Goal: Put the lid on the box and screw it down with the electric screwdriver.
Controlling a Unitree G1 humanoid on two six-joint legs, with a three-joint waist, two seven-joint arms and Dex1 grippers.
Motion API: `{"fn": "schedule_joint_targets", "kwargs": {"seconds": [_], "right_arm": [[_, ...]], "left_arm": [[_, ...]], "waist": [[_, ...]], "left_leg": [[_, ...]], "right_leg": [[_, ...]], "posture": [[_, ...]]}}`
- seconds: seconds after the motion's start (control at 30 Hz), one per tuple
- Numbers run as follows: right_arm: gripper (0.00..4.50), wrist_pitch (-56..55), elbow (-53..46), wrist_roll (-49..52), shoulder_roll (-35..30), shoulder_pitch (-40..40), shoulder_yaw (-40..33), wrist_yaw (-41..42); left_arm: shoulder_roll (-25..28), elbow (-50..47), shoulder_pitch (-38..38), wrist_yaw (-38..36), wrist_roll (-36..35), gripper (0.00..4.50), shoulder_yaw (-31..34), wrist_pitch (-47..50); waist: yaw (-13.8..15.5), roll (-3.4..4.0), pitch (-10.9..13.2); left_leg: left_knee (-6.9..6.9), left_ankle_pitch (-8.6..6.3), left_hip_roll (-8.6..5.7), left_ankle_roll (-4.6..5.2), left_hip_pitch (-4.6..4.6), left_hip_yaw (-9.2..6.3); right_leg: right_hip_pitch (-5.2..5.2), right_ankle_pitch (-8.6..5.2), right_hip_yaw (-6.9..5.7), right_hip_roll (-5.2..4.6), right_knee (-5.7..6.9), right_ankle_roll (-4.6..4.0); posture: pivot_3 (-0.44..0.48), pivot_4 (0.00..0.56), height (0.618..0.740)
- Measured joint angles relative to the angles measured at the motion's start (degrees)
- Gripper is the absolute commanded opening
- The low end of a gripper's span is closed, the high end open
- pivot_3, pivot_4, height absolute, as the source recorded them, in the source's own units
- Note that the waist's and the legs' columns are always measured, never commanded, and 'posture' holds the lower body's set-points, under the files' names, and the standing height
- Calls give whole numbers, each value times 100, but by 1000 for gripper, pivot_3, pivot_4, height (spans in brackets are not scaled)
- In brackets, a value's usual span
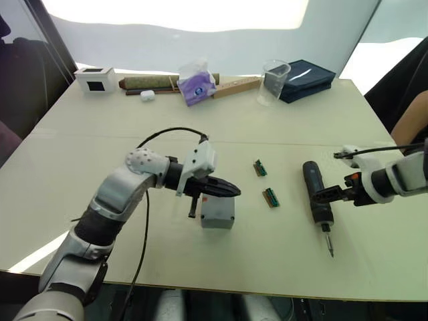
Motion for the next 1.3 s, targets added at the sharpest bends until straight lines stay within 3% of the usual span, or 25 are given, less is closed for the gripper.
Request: {"fn": "schedule_joint_targets", "kwargs": {"seconds": [0.3,0.4,0.57,0.6,0.83,0.93,1.03,1.13,1.17,1.23,1.3], "right_arm": [[4469,4,117,-645,266,-374,979,355],[3753,5,114,-915,296,-456,1144,539],[2011,6,302,-1652,587,-588,1245,767],[1852,6,340,-1776,628,-598,1244,848],[1847,-13,803,-2412,983,-720,978,1208],[1847,-220,1090,-2719,1189,-1081,416,1120],[1847,-704,953,-2743,1548,-1344,-990,808],[1847,-2031,-114,-2791,2178,-964,-2328,299],[1847,-2368,-678,-2614,2733,-650,-3121,-5],[1847,-2666,-1460,-2152,3559,-226,-3839,-304],[1847,-2936,-2274,-1806,4122,332,-4055,-356]], "left_arm": [[35,-406,320,380,-12,0,48,267],[33,-506,351,468,-12,0,52,343],[22,-544,438,633,-12,0,83,361],[25,-548,471,652,-12,0,90,368],[243,-531,497,701,-11,0,265,373],[423,-348,494,614,-12,0,420,365],[539,-20,390,565,-3,0,550,353],[710,237,273,502,15,0,645,306],[768,323,241,483,-7,0,753,355],[804,380,165,477,-64,0,880,485],[902,345,137,431,-138,0,914,592]], "waist": [[6,0,0],[7,-1,0],[-21,-19,-11],[-26,-25,-14],[-89,-55,-29],[-109,14,12],[-104,39,28],[-57,37,27],[-21,26,23],[6,28,23],[41,30,25]], "left_leg": [[2,0,0,0,0,-6],[8,0,0,0,0,-7],[12,-1,2,1,6,-8],[12,-1,3,1,9,-8],[20,-1,4,1,13,-3],[20,-1,-2,1,-3,7],[4,-1,-1,1,-10,4],[-39,2,-2,-3,-10,0],[-45,2,2,-4,-12,-6],[-54,5,2,-8,-15,-4],[-53,7,3,-12,-19,-12]], "right_leg": [[1,0,-3,-1,0,0],[5,0,-5,-1,0,0],[12,1,-5,3,0,0],[15,1,-5,4,0,0],[21,3,-3,2,1,1],[-6,9,7,-1,9,12],[-18,7,5,5,11,11],[-27,6,3,4,-2,7],[-27,2,-2,6,-5,1],[-34,2,-2,0,1,0],[-32,2,-8,-5,0,0]], "posture": [[0,150,740],[0,150,740],[0,150,740],[0,150,740],[0,150,740],[0,150,740],[0,150,740],[0,150,740],[0,150,740],[0,150,740],[0,150,740]]}}
